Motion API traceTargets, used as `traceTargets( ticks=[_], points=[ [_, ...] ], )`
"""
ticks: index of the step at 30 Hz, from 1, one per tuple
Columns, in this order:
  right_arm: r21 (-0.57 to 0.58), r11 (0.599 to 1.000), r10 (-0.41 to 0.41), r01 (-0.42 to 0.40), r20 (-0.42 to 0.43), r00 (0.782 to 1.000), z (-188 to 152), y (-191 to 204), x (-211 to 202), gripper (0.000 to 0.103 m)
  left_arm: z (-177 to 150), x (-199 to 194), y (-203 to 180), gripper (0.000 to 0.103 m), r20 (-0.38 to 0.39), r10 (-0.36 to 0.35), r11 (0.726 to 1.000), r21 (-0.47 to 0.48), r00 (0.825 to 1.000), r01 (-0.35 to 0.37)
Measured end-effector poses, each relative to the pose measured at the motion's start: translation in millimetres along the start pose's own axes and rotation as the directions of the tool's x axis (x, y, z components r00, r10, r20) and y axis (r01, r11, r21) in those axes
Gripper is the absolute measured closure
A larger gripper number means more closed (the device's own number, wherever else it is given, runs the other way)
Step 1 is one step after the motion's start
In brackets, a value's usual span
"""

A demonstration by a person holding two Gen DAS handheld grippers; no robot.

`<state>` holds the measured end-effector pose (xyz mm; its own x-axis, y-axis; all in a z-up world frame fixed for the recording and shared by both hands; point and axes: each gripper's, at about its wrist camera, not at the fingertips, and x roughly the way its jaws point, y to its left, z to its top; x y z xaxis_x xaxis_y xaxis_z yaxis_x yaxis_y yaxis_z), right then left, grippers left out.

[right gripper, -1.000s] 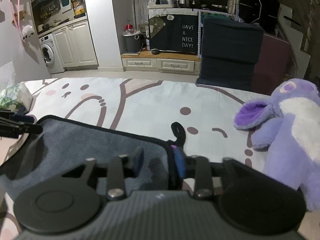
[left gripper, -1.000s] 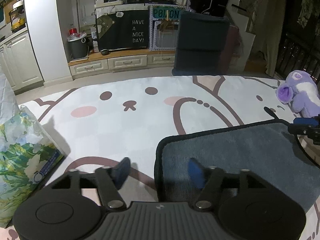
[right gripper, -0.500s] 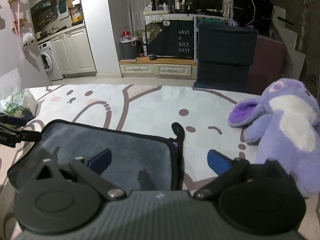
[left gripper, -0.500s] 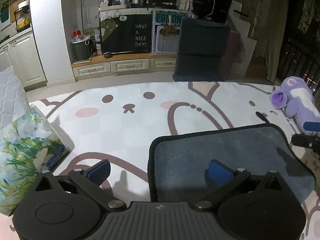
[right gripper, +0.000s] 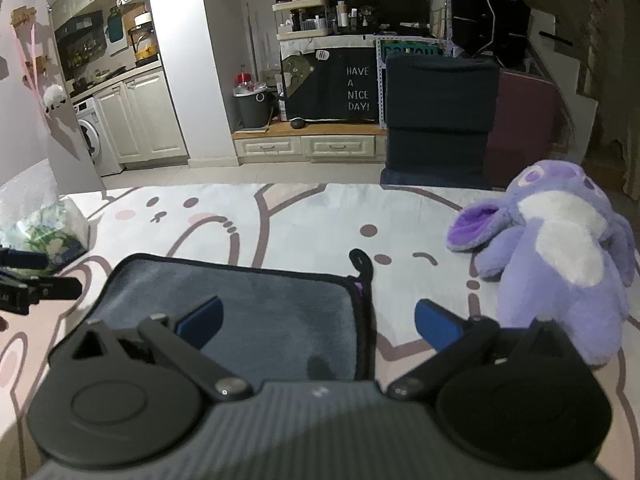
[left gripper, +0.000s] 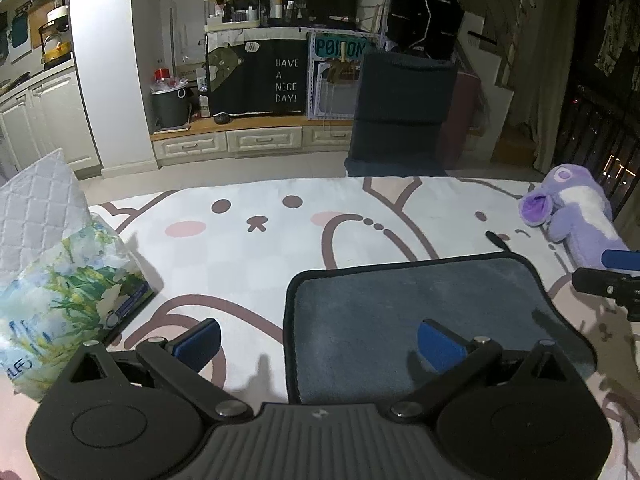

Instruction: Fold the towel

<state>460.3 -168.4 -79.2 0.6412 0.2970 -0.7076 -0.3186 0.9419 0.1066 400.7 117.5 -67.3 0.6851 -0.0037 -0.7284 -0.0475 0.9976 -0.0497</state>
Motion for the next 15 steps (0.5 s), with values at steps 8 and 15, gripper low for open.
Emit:
traceTargets(
  ticks=[8,15],
  points=[
    [0.005,1.000,-0.005,0.005,0.010,1.000,-2,7,-28,0.000,-7,-30,-10,0.000,0.015,0.012,1.000,-0.021,1.000,-0.011],
    [0.003,1.000,-0.016,0.016,0.023,1.000,-8,15,-54,0.000,-18,-60,-18,0.000,0.033,0.031,0.999,-0.031,0.999,-0.030]
  ],
)
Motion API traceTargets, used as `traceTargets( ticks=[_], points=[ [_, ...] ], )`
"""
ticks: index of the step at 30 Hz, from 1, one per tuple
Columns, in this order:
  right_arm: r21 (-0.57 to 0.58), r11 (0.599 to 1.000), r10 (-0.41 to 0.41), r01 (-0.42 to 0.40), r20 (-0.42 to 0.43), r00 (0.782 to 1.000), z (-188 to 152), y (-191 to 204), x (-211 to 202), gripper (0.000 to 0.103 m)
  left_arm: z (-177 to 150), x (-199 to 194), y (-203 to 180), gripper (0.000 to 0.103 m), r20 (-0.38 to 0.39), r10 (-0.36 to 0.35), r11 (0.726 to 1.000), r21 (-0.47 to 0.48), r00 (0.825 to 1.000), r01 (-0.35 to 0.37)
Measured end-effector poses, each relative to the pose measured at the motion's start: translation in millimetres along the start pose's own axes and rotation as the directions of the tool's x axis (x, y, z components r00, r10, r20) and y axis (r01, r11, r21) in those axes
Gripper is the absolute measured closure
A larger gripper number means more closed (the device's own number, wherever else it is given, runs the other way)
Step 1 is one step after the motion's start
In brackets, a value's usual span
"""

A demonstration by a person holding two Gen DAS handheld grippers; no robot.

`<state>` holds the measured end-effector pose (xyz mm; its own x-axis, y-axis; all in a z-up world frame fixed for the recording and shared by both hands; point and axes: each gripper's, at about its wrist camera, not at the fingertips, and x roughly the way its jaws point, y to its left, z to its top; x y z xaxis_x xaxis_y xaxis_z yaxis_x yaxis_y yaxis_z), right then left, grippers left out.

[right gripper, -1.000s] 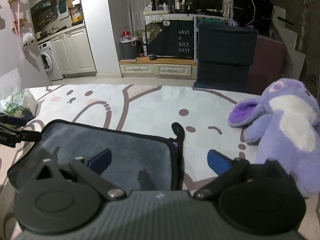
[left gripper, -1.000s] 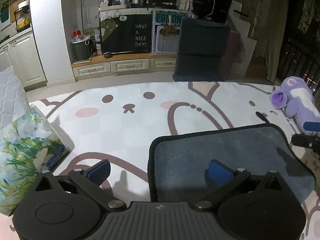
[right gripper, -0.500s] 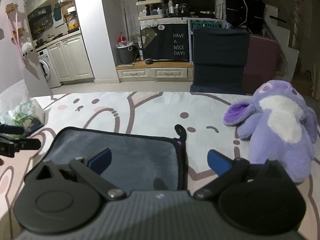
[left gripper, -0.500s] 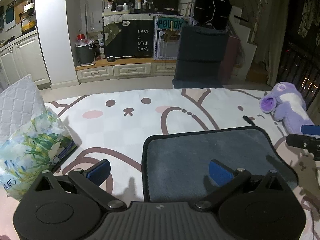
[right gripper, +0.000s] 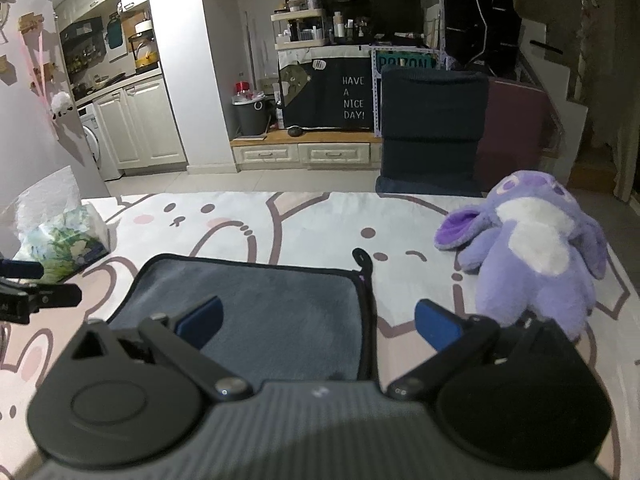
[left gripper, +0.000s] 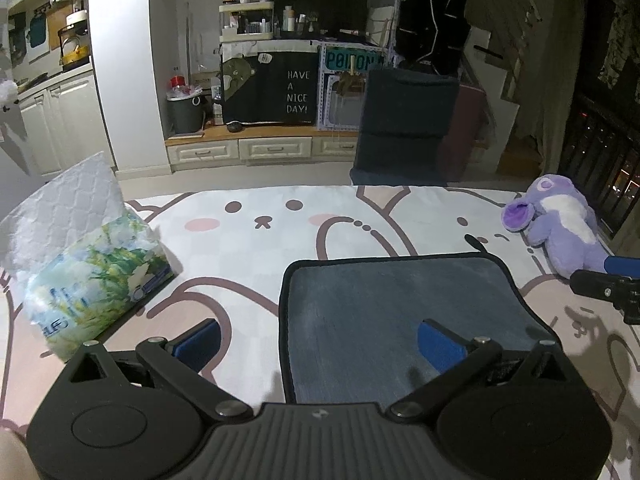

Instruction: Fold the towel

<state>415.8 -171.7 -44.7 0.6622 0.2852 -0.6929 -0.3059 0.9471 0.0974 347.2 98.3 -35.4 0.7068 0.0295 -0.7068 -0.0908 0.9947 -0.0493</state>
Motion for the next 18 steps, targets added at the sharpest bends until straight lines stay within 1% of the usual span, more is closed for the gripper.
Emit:
traceTargets(
  ticks=[18],
  points=[
    [-0.005,1.000,-0.007,0.007,0.047,0.999,-23,19,-76,0.000,-26,-79,-20,0.000,0.051,0.036,0.999,-0.001,0.998,-0.036]
  ],
)
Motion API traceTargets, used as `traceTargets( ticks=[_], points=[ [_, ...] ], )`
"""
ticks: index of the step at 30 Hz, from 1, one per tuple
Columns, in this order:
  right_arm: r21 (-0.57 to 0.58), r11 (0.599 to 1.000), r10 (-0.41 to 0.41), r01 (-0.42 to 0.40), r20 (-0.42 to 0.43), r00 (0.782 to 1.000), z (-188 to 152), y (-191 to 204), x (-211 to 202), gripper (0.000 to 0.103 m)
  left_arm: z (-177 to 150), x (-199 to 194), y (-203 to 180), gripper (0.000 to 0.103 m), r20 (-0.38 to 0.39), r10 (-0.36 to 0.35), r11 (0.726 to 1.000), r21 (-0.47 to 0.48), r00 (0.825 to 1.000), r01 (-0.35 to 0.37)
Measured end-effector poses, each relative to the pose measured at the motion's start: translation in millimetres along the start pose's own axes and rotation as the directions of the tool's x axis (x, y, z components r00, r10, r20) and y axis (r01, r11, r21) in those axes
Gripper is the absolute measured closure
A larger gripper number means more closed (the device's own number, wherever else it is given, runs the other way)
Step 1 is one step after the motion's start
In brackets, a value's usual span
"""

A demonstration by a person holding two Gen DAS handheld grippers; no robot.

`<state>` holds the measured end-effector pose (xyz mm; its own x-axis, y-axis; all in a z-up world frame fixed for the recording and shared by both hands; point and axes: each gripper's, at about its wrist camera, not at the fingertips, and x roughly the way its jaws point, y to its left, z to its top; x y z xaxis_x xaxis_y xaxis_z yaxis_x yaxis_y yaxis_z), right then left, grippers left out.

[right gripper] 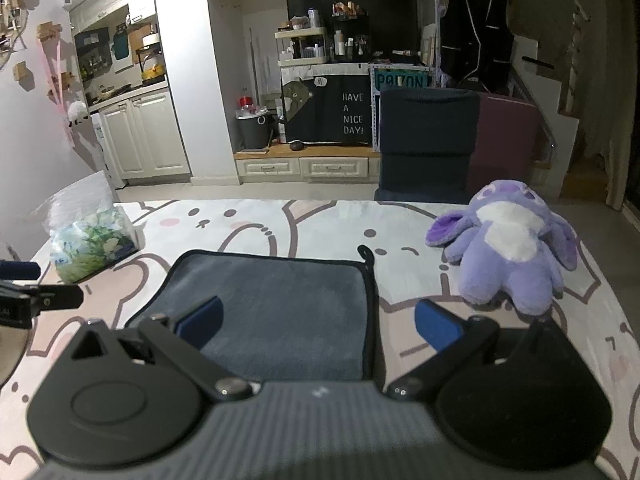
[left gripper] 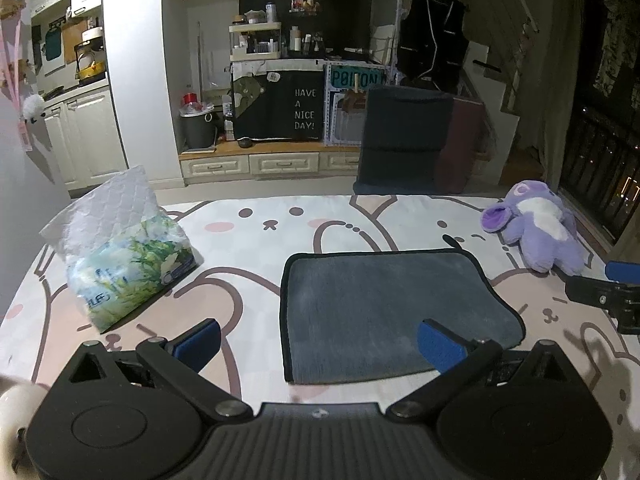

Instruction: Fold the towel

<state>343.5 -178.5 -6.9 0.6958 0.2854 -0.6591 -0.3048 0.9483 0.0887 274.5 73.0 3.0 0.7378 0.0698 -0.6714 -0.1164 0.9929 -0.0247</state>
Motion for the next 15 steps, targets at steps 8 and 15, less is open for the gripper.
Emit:
traceTargets(
  ticks=[8,15],
  points=[
    [-0.012,1.000,0.000,0.000,0.031,1.000,-13,7,-32,0.000,-14,-36,-6,0.000,0.038,0.008,1.000,0.009,0.999,-0.009],
    [-0.022,1.000,0.014,-0.013,0.055,0.998,-21,12,-58,0.000,-27,-65,-15,0.000,0.081,0.006,1.000,0.023,0.997,-0.008]
  ],
)
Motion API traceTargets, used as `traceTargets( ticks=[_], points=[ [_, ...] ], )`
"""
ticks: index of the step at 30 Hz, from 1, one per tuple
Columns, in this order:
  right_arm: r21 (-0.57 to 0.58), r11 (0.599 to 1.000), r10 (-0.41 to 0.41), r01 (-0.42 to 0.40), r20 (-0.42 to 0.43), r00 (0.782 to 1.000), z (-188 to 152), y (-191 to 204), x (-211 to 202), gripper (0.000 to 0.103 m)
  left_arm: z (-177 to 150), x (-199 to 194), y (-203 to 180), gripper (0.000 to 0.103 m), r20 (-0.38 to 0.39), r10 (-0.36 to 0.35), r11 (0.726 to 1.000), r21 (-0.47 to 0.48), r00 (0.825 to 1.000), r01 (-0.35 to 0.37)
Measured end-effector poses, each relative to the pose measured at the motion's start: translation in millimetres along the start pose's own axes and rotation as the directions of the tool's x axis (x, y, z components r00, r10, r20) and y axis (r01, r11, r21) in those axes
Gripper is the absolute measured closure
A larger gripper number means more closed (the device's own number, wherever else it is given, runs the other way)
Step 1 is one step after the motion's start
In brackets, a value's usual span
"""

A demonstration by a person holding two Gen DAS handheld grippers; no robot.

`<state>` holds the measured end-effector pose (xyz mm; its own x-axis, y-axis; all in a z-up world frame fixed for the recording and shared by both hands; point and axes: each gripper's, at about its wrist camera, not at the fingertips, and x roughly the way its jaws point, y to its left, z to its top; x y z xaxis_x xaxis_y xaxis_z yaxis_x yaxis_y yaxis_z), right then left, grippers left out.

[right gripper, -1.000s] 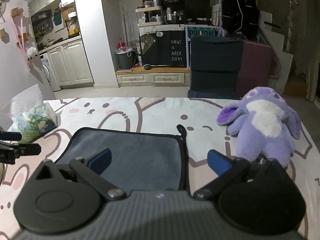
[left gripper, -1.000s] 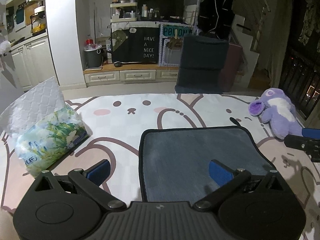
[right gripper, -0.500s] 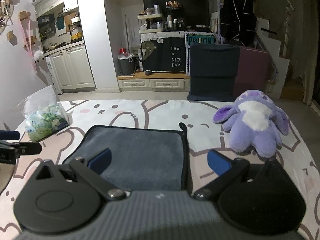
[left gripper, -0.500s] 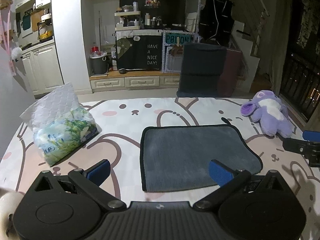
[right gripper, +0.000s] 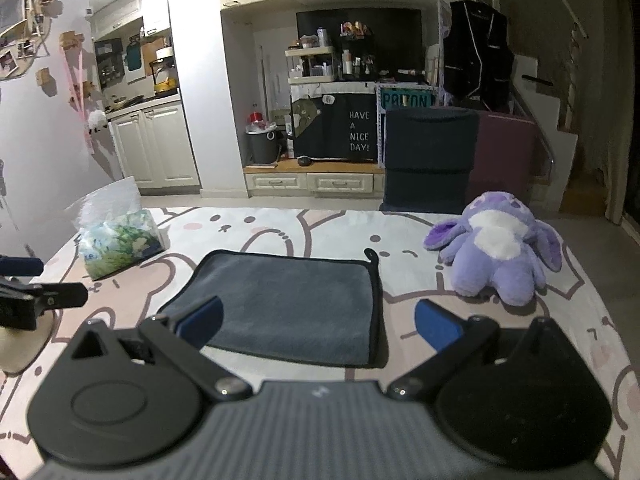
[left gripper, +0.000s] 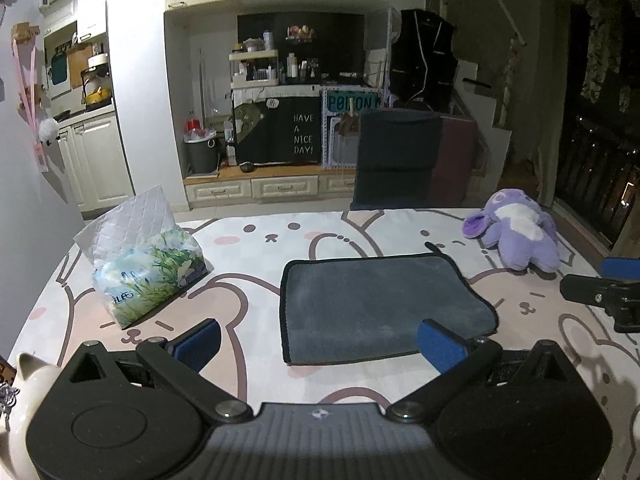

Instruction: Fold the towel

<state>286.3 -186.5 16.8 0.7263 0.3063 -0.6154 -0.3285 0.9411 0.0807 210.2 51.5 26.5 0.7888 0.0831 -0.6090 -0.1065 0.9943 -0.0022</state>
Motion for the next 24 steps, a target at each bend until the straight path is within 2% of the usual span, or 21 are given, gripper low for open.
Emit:
traceTargets(
  ticks=[11,24],
  points=[
    [-0.002,1.000,0.005,-0.005,0.030,1.000,-14,11,-39,0.000,-11,-47,-12,0.000,0.072,-0.022,1.000,0.010,0.997,0.022],
    [-0.002,1.000,0.011,-0.011,0.057,0.998,-38,16,-85,0.000,-31,-88,-11,0.000,0.110,-0.043,0.999,0.014,0.993,0.042]
  ],
)
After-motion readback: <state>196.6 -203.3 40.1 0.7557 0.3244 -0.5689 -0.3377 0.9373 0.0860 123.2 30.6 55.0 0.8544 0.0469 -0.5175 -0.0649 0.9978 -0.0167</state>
